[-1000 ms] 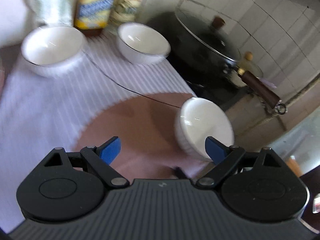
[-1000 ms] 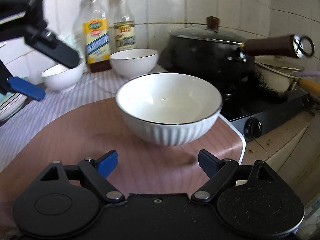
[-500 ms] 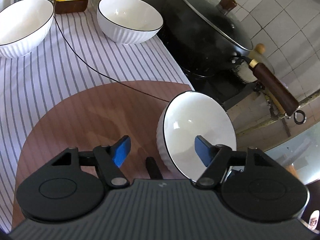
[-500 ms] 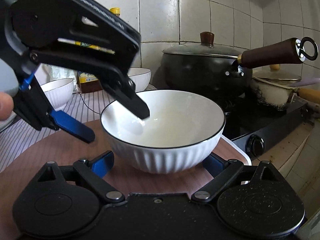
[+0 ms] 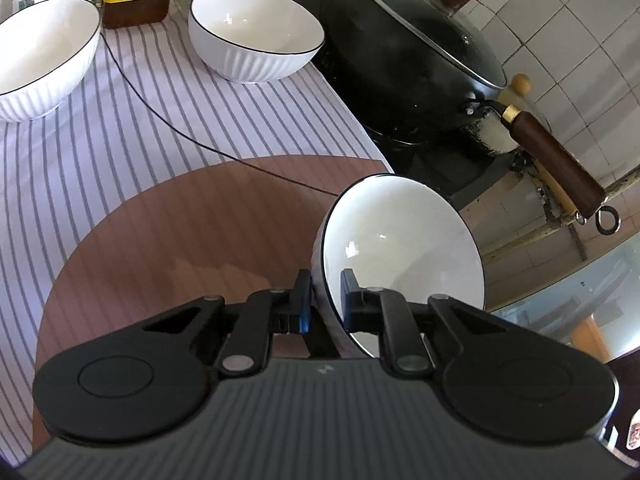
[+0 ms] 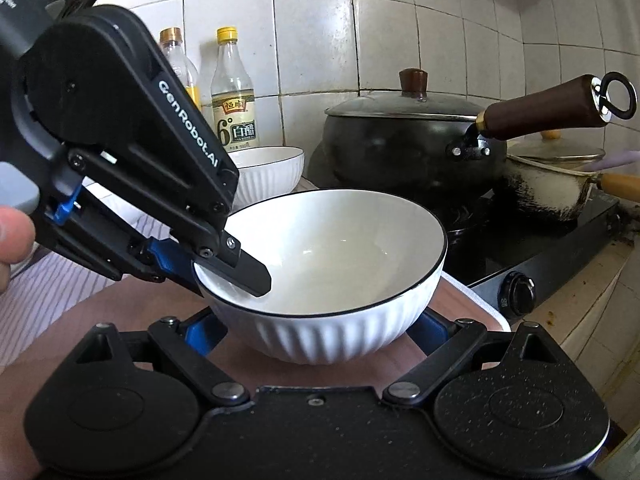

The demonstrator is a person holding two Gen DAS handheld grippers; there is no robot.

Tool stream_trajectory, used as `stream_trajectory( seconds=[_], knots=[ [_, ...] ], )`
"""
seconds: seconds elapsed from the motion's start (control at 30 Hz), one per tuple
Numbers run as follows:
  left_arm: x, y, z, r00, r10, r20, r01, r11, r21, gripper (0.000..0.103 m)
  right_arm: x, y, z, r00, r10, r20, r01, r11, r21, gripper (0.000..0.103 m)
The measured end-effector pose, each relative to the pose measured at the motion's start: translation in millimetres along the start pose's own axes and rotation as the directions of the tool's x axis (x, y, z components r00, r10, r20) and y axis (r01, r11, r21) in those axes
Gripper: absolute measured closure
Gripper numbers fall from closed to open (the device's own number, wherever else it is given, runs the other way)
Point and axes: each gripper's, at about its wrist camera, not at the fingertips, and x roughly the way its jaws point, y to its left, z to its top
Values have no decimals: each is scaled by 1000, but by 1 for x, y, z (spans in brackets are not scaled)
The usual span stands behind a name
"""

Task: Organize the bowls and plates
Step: 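Carry the white bowl beside the plate stack, set it down, open grippers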

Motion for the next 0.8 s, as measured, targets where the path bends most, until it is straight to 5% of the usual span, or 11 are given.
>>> stream_trajectory(
  seconds=[0.53,0.8],
  knots=[
    [-81,9,3,998,29,48,-30,999,11,89,-35,38,46,994,102,32,-99,992,-84,6],
    [-134,43,-10,994,44,102,-40,998,-44,89,-53,76,62,977,206,49,-195,966,-171,6]
  ],
)
